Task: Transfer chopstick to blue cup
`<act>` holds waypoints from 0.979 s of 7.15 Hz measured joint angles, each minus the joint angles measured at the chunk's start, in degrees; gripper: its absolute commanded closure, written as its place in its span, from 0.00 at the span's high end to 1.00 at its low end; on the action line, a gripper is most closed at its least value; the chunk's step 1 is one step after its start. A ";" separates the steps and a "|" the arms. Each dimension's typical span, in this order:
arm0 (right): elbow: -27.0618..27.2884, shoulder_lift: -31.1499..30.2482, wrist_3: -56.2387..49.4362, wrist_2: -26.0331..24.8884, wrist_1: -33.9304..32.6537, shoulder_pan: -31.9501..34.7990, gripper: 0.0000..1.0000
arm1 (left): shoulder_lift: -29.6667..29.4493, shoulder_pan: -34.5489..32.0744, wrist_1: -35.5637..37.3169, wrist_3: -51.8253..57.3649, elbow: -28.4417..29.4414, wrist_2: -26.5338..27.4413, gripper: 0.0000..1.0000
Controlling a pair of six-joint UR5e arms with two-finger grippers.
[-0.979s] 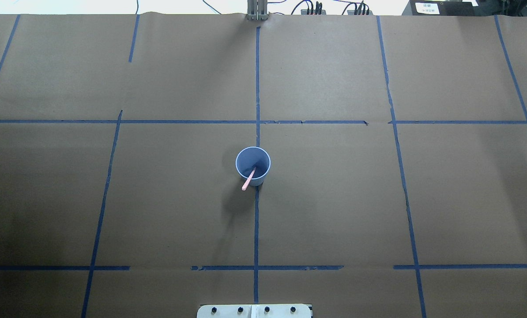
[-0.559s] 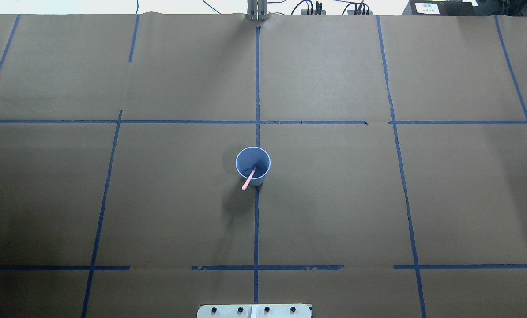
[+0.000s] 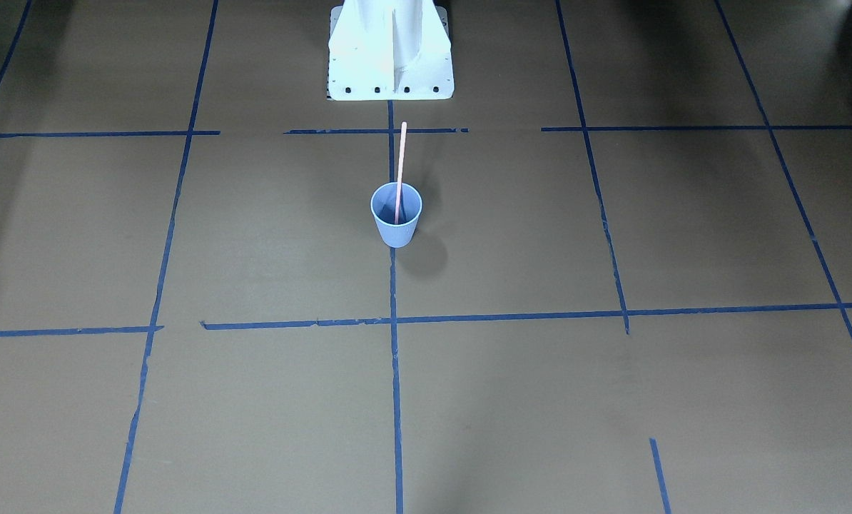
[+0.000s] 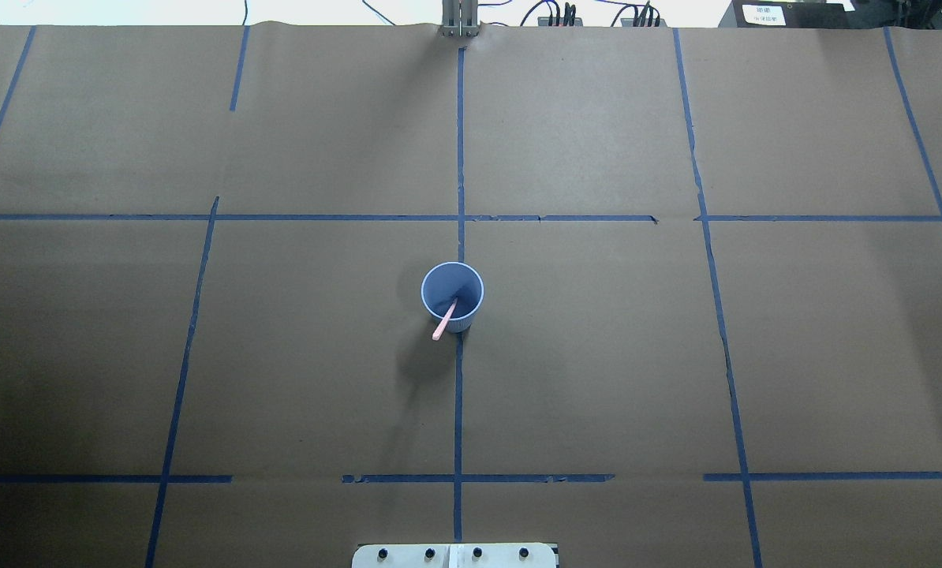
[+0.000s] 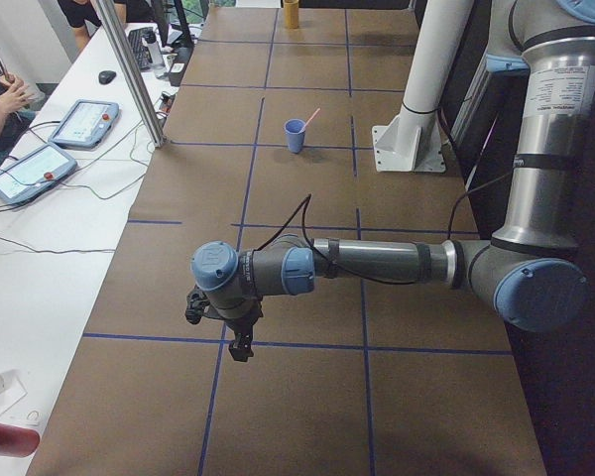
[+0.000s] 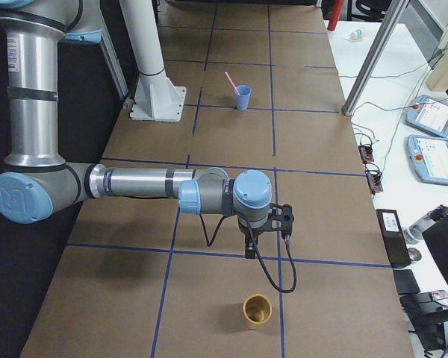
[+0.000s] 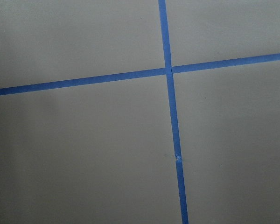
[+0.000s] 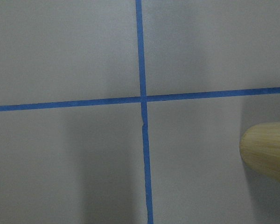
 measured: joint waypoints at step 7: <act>-0.12 0.08 -0.41 0.03 0.04 -0.12 1.00 | 2.63 -1.06 -1.68 1.71 -0.88 -0.28 1.00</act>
